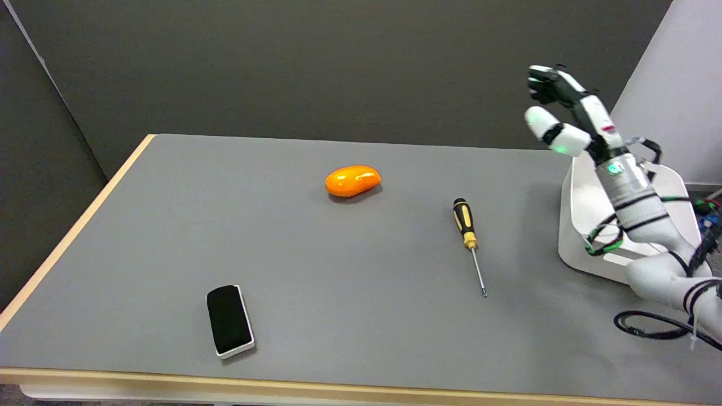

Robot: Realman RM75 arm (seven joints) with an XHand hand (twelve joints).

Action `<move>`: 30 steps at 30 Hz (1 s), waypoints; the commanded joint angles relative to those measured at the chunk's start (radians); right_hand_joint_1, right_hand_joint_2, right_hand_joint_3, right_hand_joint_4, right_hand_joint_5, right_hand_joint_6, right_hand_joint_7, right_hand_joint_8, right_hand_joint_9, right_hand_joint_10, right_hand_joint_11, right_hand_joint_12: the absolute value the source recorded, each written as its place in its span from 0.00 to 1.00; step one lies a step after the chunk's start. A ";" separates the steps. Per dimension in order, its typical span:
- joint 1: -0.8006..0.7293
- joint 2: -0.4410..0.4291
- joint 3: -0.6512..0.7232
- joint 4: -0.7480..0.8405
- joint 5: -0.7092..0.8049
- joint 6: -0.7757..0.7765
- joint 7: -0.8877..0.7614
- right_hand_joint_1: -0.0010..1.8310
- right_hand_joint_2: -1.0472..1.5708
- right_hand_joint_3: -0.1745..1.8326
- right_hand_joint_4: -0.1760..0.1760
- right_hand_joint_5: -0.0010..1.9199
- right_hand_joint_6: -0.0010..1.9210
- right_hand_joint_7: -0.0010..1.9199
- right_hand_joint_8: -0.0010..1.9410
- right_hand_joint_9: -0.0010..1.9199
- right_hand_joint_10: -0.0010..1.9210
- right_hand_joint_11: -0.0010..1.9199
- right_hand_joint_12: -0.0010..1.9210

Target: Pick up mango.

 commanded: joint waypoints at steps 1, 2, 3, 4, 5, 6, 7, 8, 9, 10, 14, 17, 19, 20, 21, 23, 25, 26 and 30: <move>0.261 -0.102 -0.232 0.284 -0.461 -0.469 -0.208 0.23 0.64 0.56 0.66 0.09 0.22 0.12 0.16 0.10 0.35 0.04 0.60; 0.278 -0.117 -0.247 0.275 -0.474 -0.493 -0.210 0.23 0.64 0.57 0.66 0.08 0.22 0.10 0.15 0.08 0.34 0.04 0.59; 0.302 -0.142 -0.269 0.257 -0.496 -0.520 -0.216 0.24 0.65 0.54 0.65 0.08 0.20 0.09 0.14 0.08 0.33 0.03 0.60; 0.332 -0.171 -0.295 0.235 -0.520 -0.561 -0.219 0.25 0.65 0.52 0.65 0.08 0.19 0.09 0.14 0.07 0.32 0.03 0.60; 0.348 -0.187 -0.309 0.222 -0.535 -0.586 -0.219 0.25 0.65 0.53 0.65 0.07 0.19 0.08 0.13 0.06 0.31 0.02 0.60; 0.367 -0.208 -0.328 0.208 -0.554 -0.615 -0.219 0.25 0.64 0.54 0.65 0.06 0.18 0.06 0.12 0.05 0.31 0.01 0.60; 0.390 -0.233 -0.353 0.188 -0.576 -0.648 -0.219 0.26 0.64 0.54 0.64 0.05 0.18 0.05 0.12 0.05 0.30 0.01 0.60; 0.403 -0.247 -0.364 0.175 -0.586 -0.665 -0.219 0.26 0.64 0.54 0.63 0.04 0.17 0.05 0.12 0.04 0.30 0.00 0.59; 0.419 -0.262 -0.380 0.158 -0.599 -0.685 -0.219 0.25 0.64 0.55 0.63 0.04 0.16 0.05 0.11 0.04 0.30 0.01 0.57; 0.435 -0.281 -0.400 0.137 -0.611 -0.706 -0.219 0.25 0.63 0.57 0.63 0.04 0.15 0.05 0.10 0.03 0.31 0.02 0.55; 0.474 -0.332 -0.430 0.086 -0.625 -0.756 -0.219 0.25 0.63 0.57 0.62 0.03 0.13 0.04 0.09 0.03 0.31 0.02 0.54; 0.489 -0.353 -0.438 0.073 -0.626 -0.789 -0.219 0.25 0.63 0.57 0.62 0.03 0.13 0.04 0.09 0.03 0.31 0.02 0.54; 0.499 -0.368 -0.442 0.061 -0.626 -0.809 -0.219 0.25 0.63 0.57 0.62 0.03 0.13 0.04 0.09 0.03 0.31 0.02 0.54; 0.507 -0.377 -0.446 0.051 -0.626 -0.818 -0.219 0.25 0.63 0.57 0.62 0.03 0.13 0.04 0.09 0.03 0.31 0.02 0.53; 0.514 -0.385 -0.450 0.038 -0.626 -0.826 -0.219 0.25 0.63 0.57 0.62 0.03 0.13 0.04 0.10 0.03 0.31 0.02 0.53; 0.522 -0.399 -0.455 0.019 -0.626 -0.834 -0.219 0.25 0.63 0.57 0.62 0.03 0.12 0.04 0.10 0.03 0.31 0.02 0.53; 0.531 -0.414 -0.459 -0.006 -0.626 -0.844 -0.219 0.25 0.63 0.57 0.61 0.04 0.12 0.04 0.10 0.03 0.31 0.02 0.53; 0.535 -0.423 -0.460 -0.020 -0.626 -0.846 -0.219 0.25 0.63 0.57 0.61 0.04 0.12 0.04 0.10 0.03 0.31 0.02 0.53; 0.547 -0.449 -0.461 -0.074 -0.626 -0.848 -0.219 0.26 0.63 0.57 0.61 0.04 0.12 0.05 0.10 0.03 0.31 0.02 0.53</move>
